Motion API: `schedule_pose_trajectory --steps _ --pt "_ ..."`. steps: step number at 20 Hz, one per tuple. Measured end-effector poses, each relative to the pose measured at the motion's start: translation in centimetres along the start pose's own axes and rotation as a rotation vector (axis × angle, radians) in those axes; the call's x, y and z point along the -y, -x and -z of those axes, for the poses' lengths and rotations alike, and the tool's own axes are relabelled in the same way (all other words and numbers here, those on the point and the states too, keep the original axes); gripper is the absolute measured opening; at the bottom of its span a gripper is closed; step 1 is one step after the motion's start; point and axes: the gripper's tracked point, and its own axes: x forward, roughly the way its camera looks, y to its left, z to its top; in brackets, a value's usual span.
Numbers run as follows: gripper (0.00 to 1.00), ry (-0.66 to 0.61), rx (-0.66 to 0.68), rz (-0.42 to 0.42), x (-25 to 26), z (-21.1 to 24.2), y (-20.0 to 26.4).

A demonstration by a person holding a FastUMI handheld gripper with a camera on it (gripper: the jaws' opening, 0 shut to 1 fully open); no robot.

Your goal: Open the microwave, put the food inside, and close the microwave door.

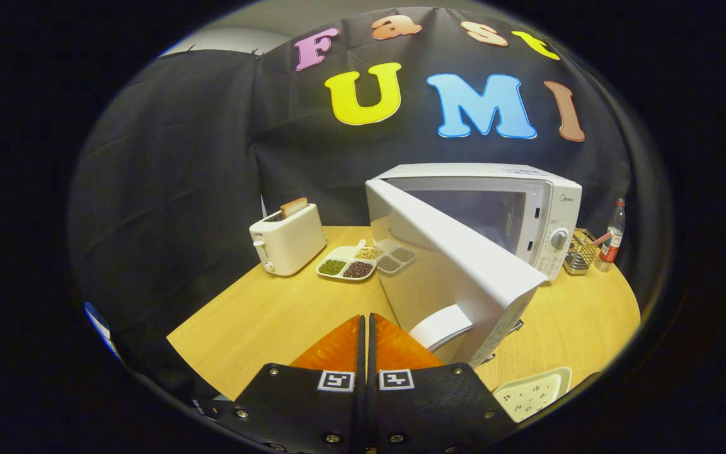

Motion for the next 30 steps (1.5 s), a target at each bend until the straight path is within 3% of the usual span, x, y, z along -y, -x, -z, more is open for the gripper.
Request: schedule_pose_trajectory --steps 17,30 --pt "0.00 -0.066 0.021 0.099 12.2 -2.9 -3.2" --pt "0.00 -0.131 0.059 0.195 20.6 -6.4 -8.3"
